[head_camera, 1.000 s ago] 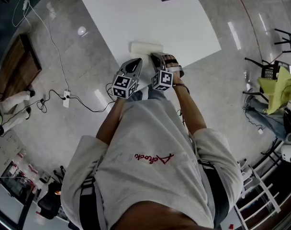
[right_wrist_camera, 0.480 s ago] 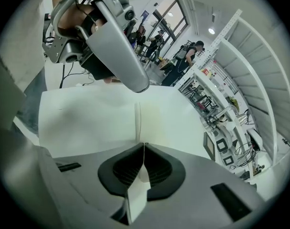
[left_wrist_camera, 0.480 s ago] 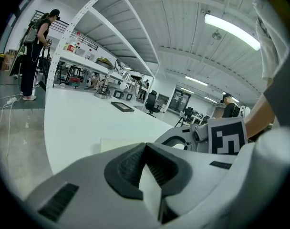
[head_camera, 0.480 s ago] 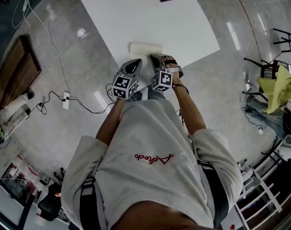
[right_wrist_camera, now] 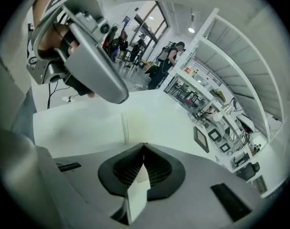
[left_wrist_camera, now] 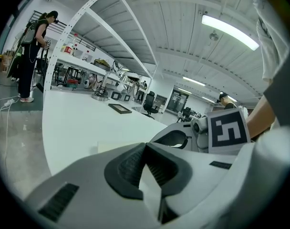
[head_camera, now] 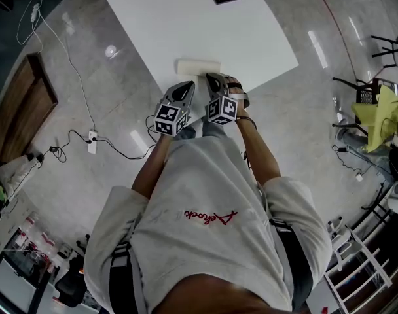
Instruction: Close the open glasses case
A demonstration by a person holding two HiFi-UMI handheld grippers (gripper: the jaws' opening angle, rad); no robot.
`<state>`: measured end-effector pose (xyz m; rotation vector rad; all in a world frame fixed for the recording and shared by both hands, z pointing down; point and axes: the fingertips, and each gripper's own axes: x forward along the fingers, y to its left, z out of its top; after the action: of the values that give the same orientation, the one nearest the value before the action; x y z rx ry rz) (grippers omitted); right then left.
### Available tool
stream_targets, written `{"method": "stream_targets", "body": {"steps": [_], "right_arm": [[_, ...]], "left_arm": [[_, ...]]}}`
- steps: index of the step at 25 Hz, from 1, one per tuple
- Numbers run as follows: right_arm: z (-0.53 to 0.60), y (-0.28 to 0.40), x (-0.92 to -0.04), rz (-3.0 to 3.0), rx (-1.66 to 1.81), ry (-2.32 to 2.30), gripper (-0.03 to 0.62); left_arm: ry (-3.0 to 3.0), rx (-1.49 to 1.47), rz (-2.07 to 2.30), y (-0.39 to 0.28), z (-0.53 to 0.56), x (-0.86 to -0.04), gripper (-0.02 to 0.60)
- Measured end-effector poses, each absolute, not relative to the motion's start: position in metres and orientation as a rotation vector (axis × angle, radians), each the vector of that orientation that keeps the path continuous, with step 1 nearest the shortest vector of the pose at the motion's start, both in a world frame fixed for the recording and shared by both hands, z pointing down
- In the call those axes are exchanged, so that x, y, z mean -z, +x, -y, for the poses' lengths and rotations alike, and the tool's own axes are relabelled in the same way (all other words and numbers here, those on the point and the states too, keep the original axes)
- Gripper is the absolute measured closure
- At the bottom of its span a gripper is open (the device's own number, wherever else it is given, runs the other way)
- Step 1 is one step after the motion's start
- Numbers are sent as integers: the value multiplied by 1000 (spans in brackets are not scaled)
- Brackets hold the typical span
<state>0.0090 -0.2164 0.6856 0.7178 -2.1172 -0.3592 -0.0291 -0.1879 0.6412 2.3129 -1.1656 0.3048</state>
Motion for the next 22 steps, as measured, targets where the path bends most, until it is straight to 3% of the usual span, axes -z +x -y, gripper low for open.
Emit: {"method": "stream_targets", "body": {"steps": [13, 22], "right_arm": [[241, 23, -603, 2565, -564, 1382, 568], [212, 11, -585, 2615, -508, 1408, 568]], "left_arm": [[2379, -276, 1158, -35, 183, -623, 557], [2435, -241, 1146, -44, 173, -609, 557]]}}
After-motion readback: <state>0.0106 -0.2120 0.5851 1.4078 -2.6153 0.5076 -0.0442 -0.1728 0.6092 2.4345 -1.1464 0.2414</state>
